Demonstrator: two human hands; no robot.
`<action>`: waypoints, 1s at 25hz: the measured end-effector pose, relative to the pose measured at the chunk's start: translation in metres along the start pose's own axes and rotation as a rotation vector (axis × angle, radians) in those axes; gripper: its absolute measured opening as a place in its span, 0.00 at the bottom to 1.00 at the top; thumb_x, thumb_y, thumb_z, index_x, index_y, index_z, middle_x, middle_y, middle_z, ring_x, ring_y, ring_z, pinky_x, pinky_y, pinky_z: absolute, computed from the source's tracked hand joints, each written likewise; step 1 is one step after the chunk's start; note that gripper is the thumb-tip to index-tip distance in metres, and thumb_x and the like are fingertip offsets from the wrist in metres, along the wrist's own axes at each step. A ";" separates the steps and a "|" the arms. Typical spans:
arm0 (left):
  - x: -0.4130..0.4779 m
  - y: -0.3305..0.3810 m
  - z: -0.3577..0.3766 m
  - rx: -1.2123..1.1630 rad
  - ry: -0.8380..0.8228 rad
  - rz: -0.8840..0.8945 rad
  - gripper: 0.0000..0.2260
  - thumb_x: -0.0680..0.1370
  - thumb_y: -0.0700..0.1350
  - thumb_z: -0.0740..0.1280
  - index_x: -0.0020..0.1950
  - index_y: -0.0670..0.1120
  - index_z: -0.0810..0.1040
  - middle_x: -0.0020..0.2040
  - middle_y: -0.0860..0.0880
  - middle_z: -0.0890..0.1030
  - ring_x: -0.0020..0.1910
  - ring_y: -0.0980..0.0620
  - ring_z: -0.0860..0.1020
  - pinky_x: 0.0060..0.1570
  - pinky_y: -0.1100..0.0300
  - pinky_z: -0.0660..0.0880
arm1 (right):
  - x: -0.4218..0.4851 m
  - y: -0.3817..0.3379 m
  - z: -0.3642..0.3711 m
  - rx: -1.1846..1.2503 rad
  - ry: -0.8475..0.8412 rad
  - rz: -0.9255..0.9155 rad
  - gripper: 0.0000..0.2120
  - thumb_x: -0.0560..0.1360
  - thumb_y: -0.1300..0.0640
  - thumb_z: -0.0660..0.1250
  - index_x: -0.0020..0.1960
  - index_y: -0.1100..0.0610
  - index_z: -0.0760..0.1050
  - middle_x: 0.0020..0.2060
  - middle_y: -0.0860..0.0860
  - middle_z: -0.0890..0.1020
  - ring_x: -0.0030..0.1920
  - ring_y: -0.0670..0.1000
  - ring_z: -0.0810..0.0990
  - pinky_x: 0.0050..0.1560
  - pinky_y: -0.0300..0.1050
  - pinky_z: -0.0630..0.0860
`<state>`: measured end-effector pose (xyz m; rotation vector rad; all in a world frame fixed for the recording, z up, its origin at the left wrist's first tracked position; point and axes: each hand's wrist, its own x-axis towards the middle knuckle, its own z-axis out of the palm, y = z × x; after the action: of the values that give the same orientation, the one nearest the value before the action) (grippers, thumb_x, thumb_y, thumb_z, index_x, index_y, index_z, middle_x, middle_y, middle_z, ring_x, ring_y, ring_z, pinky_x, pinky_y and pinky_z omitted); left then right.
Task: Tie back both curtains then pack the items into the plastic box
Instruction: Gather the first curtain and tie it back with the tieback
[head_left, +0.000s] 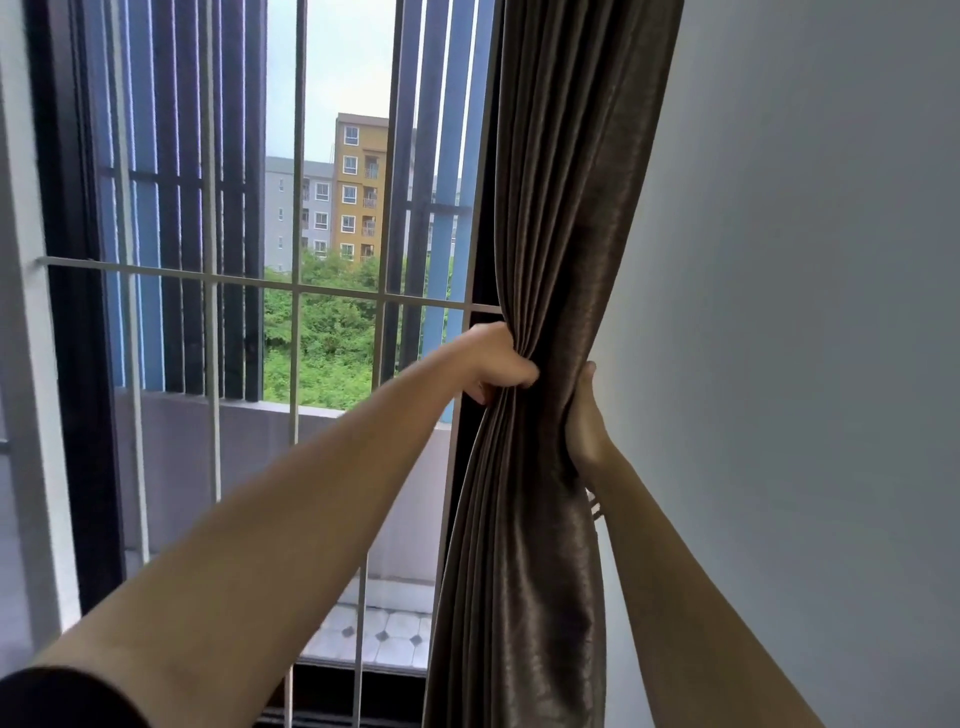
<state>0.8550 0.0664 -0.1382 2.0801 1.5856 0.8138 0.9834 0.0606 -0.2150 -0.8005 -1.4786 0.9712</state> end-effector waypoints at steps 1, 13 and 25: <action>-0.001 0.005 -0.006 -0.042 -0.043 -0.020 0.10 0.73 0.37 0.64 0.54 0.38 0.76 0.49 0.42 0.79 0.45 0.45 0.81 0.41 0.54 0.82 | -0.002 0.006 0.003 0.001 -0.005 -0.004 0.29 0.80 0.45 0.34 0.68 0.54 0.65 0.55 0.49 0.76 0.48 0.38 0.76 0.40 0.24 0.75; 0.012 0.023 0.001 0.051 -0.129 0.103 0.11 0.73 0.34 0.65 0.56 0.36 0.74 0.54 0.38 0.78 0.43 0.39 0.84 0.50 0.47 0.80 | -0.024 0.062 0.043 -0.128 0.239 -0.116 0.39 0.63 0.54 0.79 0.68 0.48 0.63 0.54 0.41 0.77 0.54 0.36 0.77 0.50 0.30 0.72; 0.004 -0.070 0.134 -0.846 0.019 -0.091 0.11 0.78 0.45 0.65 0.50 0.37 0.78 0.41 0.40 0.80 0.34 0.51 0.80 0.45 0.57 0.81 | -0.044 0.059 -0.076 -0.241 0.263 -0.131 0.19 0.58 0.65 0.67 0.49 0.66 0.72 0.37 0.56 0.75 0.31 0.43 0.76 0.30 0.35 0.74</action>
<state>0.8931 0.0938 -0.2814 1.3766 1.0470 1.2022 1.0617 0.0571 -0.2855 -0.9529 -1.4121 0.5722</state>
